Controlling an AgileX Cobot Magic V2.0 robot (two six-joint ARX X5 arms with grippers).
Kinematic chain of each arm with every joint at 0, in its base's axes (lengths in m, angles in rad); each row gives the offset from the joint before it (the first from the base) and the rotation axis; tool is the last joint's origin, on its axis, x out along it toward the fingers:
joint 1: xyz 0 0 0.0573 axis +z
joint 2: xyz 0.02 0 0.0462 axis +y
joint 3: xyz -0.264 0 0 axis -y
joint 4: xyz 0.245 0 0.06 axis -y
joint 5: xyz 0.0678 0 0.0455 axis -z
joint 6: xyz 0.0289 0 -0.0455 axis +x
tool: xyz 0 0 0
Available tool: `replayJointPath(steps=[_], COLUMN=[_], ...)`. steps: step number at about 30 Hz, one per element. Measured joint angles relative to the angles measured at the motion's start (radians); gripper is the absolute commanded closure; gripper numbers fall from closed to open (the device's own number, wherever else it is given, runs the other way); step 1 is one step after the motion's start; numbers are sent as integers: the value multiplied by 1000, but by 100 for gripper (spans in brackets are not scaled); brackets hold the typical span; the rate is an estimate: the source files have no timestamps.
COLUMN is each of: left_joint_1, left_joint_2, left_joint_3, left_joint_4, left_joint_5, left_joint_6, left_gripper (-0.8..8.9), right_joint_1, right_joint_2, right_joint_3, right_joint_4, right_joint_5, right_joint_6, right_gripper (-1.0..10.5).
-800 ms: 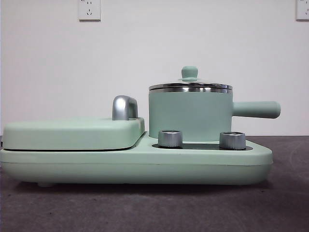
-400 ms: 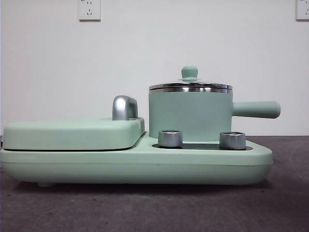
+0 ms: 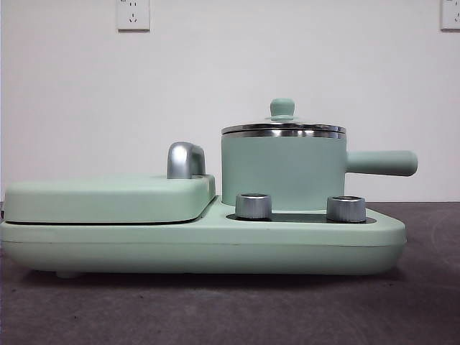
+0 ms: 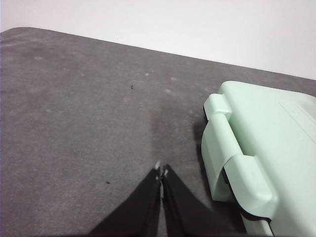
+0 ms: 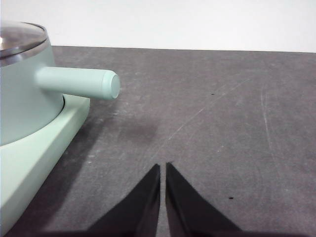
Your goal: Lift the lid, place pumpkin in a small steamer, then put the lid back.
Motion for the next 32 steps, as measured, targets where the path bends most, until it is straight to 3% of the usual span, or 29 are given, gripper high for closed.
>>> replayJointPath(steps=[32], left_joint_1=[0], left_joint_2=[0], left_joint_3=[0], left_joint_4=[0], left_joint_5=[0], left_joint_6=[0], left_gripper=[806], right_joint_1=[0], right_joint_2=[0], right_joint_3=[0], right_joint_4=[0], right_joint_5=[0], right_joint_6=[0], right_gripper=[930])
